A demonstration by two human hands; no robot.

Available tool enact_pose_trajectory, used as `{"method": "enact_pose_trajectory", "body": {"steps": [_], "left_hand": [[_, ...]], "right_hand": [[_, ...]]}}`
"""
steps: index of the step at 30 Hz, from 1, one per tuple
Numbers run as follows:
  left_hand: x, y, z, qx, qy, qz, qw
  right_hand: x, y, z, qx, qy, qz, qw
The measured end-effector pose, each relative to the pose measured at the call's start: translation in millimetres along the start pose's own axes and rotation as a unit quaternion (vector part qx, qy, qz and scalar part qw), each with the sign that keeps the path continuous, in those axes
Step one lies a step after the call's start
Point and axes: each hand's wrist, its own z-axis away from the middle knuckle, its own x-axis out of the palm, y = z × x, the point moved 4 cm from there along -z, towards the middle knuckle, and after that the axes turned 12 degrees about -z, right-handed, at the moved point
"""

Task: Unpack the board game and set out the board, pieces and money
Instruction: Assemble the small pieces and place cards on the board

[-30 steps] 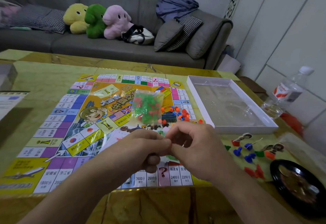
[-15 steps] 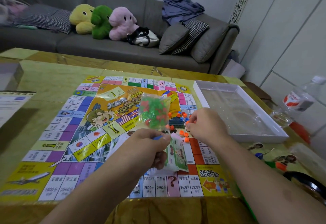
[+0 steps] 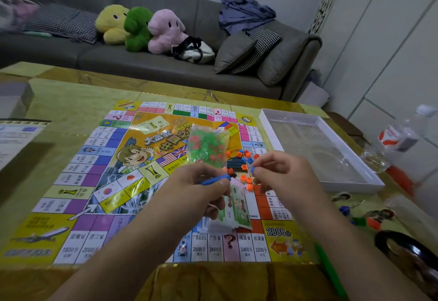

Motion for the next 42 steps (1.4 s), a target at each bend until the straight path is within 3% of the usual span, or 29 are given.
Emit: {"method": "enact_pose_trajectory", "body": {"steps": [4,14,22,32,38,42], "left_hand": [[9.0,-2.0,1.5,0.027,-0.013,-0.016,0.999],[20.4,-0.7,10.2,0.076,-0.020,-0.004,0.997],[21.7,2.2,16.1,0.147,-0.004,-0.060,0.987],[21.0,7.9,22.1,0.188,-0.029,-0.099,0.977],[20.4,11.1,25.1,0.186,-0.044,-0.118,0.974],[19.9,8.0,23.1,0.166,-0.037,-0.130,0.977]], "right_hand": [[13.5,-20.4,40.2,-0.020,-0.073,-0.117,0.990],[16.9,-19.2,53.6,0.018,-0.043,-0.214,0.976],[29.3,-8.7,53.4,0.131,-0.068,-0.424,0.893],[31.4,-7.1,55.1,0.187,-0.104,-0.493,0.843],[31.0,2.0,52.6,0.163,-0.154,-0.494,0.840],[36.8,11.5,51.7,0.174,-0.146,-0.459,0.859]]}}
